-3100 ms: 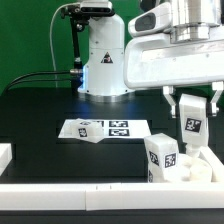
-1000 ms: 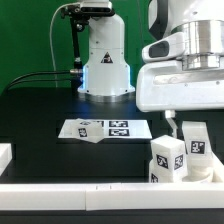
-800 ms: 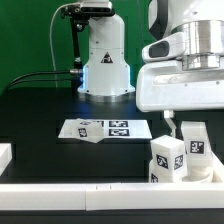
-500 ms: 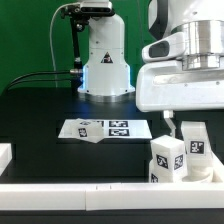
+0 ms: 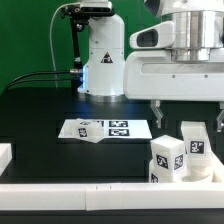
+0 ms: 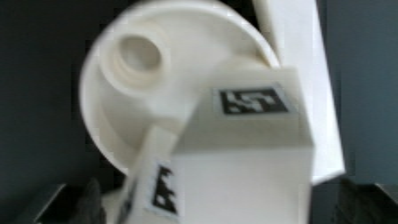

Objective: Assemble stool

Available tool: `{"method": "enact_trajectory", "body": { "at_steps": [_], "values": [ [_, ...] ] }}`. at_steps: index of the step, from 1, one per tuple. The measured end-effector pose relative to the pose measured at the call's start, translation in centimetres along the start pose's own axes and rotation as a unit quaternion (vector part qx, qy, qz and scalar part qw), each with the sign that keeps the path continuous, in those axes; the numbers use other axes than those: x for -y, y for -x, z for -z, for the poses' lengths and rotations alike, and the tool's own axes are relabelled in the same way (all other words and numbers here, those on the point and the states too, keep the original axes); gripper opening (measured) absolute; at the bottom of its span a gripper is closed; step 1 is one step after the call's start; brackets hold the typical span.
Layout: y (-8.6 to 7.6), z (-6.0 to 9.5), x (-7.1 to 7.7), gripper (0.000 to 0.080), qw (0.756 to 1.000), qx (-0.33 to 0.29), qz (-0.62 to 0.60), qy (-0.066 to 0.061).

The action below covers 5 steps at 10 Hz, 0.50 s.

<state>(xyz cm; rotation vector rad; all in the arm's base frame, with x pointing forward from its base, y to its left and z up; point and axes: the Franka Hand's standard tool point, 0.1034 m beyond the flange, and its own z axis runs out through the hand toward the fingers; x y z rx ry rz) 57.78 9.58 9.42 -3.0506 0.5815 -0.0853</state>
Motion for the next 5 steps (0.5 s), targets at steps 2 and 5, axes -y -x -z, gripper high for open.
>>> {"method": "enact_trajectory", "body": {
  "at_steps": [2,5],
  "values": [
    [0.0,-0.1,0.9,0.0649,1.0,-0.009,-0.006,-0.003],
    [-0.9,0.9,2.2,0.0649,0.994,-0.019,0.108,-0.009]
  ]
}}
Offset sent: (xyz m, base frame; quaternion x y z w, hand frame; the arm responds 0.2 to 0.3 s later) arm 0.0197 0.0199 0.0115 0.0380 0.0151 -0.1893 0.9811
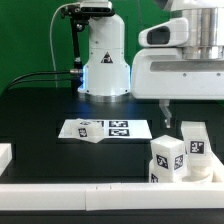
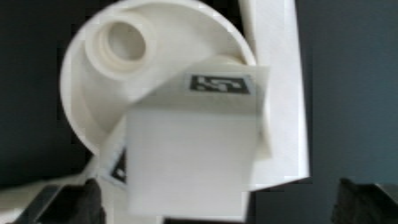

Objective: Assemble stool

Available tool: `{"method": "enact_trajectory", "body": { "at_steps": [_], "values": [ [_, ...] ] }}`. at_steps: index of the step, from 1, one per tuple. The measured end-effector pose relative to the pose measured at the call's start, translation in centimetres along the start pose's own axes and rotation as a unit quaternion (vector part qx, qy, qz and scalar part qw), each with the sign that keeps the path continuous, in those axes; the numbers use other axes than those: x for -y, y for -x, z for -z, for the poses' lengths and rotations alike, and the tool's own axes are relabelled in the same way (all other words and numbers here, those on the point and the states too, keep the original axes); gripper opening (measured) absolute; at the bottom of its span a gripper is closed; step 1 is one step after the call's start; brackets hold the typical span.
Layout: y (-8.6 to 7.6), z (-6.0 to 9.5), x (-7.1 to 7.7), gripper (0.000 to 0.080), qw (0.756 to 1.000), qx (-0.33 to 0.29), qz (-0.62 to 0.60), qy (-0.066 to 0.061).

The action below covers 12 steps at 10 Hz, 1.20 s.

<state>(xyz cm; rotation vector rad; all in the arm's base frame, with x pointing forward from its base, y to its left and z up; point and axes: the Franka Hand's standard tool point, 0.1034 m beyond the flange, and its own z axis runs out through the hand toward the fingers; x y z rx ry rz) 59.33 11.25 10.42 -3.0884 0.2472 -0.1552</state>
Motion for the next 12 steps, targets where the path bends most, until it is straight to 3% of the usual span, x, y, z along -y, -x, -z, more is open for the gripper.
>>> {"method": "enact_trajectory", "body": {
  "at_steps": [2,6,8,10,12],
  "values": [
    [-0.7,1.4,0.2,0.0649,0.99,-0.007,0.14,0.0],
    [-0.6,1.1,-0.5,0.0649,0.965,-0.027,0.26,0.009],
    [-0.2,0.9,-0.1,0.0649,0.928,0.023,0.371,0.027],
    [-0.8,0.7,0.7,0.0649,0.882,0.062,0.465,0.031],
    [-0.4,0.8,0.0,0.0649,0.865,0.054,0.497,0.029]
  ]
}}
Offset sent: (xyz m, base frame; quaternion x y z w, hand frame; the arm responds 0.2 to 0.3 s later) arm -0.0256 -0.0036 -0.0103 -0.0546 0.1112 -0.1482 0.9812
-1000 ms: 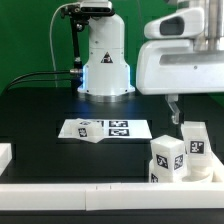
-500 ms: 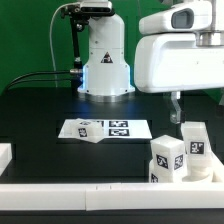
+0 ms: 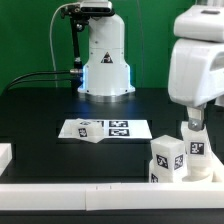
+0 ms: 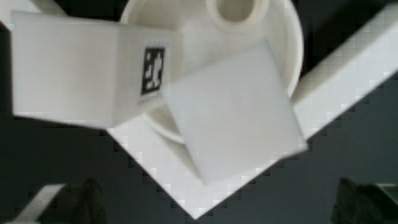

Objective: Assemble stool

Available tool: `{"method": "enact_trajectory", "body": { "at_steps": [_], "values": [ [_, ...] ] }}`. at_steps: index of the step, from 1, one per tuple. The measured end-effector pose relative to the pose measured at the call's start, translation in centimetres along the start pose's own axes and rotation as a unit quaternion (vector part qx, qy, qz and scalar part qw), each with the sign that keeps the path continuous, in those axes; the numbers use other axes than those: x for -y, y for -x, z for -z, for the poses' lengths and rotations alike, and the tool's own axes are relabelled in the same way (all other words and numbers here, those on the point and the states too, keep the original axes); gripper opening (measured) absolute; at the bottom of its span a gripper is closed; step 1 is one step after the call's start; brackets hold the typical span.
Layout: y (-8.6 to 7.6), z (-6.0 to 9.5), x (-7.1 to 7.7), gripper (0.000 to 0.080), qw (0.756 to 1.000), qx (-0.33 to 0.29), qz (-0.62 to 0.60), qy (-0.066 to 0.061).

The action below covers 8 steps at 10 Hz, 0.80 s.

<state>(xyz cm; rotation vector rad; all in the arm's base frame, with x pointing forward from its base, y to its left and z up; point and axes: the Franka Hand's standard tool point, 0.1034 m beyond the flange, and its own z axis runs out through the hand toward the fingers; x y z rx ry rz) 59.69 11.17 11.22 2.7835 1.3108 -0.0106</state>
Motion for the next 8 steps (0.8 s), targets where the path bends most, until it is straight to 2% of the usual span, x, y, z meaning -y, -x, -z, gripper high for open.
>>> {"method": "enact_trajectory", "body": {
  "at_steps": [2,3,4,5,6,8],
  "values": [
    [0.4,-0.1,-0.3,0.0649,0.998,0.007,0.064,0.005],
    [0.5,-0.2,-0.1,0.0649,0.998,0.011,0.061,0.003],
    [0.7,-0.9,1.0,0.0649,0.999,0.034,0.033,-0.018],
    [0.4,-1.6,2.0,0.0649,0.998,0.051,0.025,-0.032],
    [0.1,-2.2,2.5,0.0649,0.997,0.061,0.019,-0.04],
    [-0.1,-3.4,3.1,0.0649,0.997,0.064,0.015,-0.041]
  ]
}}
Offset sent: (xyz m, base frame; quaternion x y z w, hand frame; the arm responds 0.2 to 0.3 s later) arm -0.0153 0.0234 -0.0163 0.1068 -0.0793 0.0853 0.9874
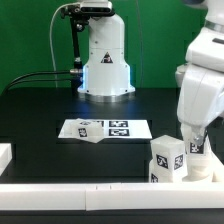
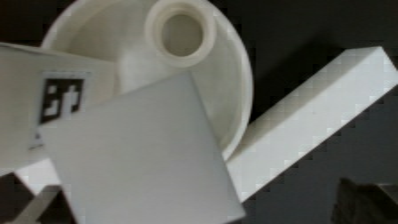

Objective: Assemble stool

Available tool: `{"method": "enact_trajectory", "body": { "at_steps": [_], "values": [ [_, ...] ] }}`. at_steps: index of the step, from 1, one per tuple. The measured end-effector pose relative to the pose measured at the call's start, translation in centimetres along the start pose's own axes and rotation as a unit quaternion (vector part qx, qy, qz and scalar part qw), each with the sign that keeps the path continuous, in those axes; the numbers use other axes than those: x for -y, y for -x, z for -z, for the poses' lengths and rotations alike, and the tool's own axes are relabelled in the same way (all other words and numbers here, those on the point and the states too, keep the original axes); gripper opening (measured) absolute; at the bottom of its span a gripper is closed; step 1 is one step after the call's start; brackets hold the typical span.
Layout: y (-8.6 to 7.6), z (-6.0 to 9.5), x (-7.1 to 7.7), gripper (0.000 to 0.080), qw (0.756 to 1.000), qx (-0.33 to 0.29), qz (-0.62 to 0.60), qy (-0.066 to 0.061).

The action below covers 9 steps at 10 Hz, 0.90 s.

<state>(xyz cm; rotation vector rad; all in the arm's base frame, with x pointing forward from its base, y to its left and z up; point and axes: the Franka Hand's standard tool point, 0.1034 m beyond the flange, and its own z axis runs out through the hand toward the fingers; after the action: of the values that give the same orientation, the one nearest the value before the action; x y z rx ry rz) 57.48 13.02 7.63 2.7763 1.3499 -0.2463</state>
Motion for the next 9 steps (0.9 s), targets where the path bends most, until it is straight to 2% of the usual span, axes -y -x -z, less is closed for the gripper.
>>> {"method": "enact_trajectory", "body": {
  "at_steps": [2,3,4,7,9],
  "values": [
    [-0.01,-0.04,-0.22,0.0649,1.0,-0.004,-0.001,0.003],
    [0.01,-0.05,-0.24,0.0553,1.0,-0.004,-0.002,0.003],
    [0.05,-0.05,-0.29,0.0369,1.0,-0.004,-0.002,0.003],
    [0.11,-0.07,-0.36,0.0338,1.0,-0.004,-0.012,0.002],
    [0.15,-0.19,-0.75,0.0338,0.998,-0.016,-0.058,0.009]
  ]
}}
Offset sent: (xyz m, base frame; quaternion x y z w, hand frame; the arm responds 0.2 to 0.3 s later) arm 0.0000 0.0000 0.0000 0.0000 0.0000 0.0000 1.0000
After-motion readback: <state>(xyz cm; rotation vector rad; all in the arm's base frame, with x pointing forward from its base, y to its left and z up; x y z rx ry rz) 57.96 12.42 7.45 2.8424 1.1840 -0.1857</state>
